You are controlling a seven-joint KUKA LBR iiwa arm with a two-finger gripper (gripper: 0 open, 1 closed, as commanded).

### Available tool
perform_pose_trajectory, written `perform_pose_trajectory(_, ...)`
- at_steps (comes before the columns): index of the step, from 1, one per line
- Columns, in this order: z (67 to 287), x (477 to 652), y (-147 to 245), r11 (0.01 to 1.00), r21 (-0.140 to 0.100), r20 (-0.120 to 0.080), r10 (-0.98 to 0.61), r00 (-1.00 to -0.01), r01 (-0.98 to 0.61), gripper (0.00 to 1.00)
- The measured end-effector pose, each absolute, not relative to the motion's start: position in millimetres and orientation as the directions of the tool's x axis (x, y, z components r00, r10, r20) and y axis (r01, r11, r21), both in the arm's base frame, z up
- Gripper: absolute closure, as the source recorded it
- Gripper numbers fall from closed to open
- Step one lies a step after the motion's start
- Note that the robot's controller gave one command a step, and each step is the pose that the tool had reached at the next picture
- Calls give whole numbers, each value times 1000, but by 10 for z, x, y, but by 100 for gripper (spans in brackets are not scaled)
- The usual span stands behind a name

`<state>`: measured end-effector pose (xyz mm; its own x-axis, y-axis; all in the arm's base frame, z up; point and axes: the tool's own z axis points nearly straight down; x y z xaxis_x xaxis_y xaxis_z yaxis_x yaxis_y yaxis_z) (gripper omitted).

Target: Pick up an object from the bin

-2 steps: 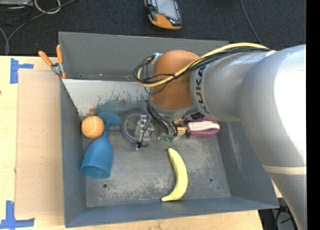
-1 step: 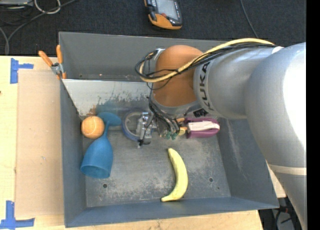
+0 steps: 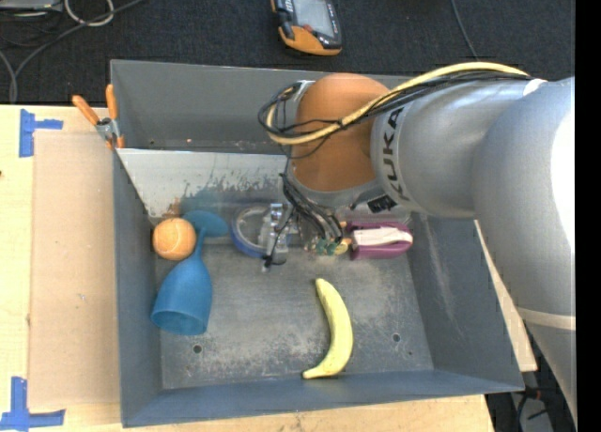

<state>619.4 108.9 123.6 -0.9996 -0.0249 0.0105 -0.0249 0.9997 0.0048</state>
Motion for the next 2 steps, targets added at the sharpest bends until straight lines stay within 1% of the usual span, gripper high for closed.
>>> perform_pose_trajectory(1,1493,6184,1087,1000,5,14,-24,-1000,-24,100)
perform_pose_trajectory(2,1785,6194,1088,1000,5,10,-24,-1000,-24,100)
